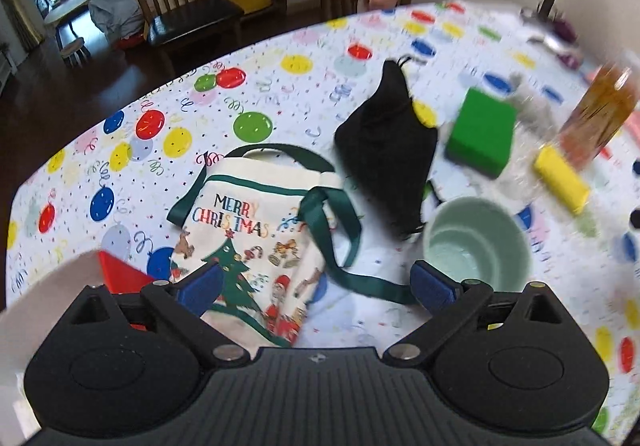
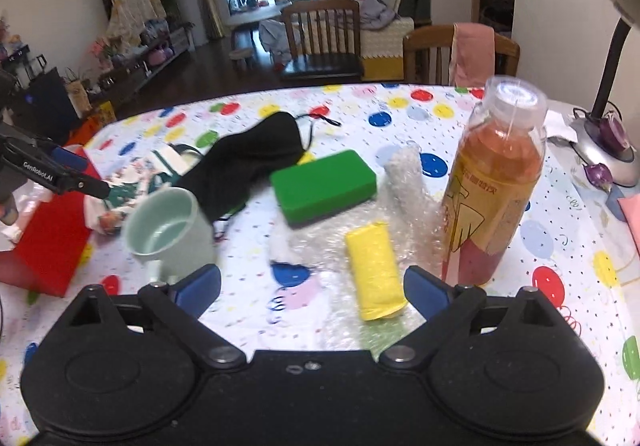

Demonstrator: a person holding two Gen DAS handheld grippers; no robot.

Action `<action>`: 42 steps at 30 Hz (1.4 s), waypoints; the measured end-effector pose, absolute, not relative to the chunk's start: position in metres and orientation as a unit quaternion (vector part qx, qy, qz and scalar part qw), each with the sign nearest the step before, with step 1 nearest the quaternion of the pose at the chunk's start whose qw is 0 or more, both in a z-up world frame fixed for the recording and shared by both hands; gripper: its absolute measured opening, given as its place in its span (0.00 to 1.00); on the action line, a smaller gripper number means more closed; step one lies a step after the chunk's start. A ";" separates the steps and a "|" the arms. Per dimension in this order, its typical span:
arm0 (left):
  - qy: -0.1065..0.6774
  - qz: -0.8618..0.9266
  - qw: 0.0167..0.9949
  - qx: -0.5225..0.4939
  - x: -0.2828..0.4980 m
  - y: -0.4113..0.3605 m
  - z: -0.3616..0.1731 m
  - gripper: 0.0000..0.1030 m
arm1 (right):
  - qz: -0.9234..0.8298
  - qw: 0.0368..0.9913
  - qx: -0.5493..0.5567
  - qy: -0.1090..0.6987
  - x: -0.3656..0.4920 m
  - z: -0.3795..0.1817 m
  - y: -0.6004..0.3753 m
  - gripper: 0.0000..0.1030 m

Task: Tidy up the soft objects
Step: 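Move the left tool to the Merry Christmas tote while the right tool approaches the yellow sponge, then grasp the tote bag strap with the left tool while the right tool grasps the yellow sponge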

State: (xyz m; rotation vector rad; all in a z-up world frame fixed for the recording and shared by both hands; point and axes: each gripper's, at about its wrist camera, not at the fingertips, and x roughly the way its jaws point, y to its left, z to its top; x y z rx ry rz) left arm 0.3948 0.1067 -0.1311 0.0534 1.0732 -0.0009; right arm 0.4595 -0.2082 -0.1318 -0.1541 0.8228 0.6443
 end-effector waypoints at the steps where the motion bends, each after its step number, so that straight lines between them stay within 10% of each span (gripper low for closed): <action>1: 0.517 0.003 0.855 0.038 0.399 0.106 -0.136 0.98 | 0.307 0.863 -0.076 0.394 0.466 -0.137 -0.208 0.94; 32: 0.587 0.071 0.802 0.080 0.444 0.109 -0.206 0.98 | 0.246 0.855 -0.140 0.435 0.521 -0.204 -0.182 0.53; 42: 0.590 0.056 0.806 -0.009 0.445 0.115 -0.200 0.35 | 0.234 0.856 -0.152 0.435 0.523 -0.208 -0.180 0.39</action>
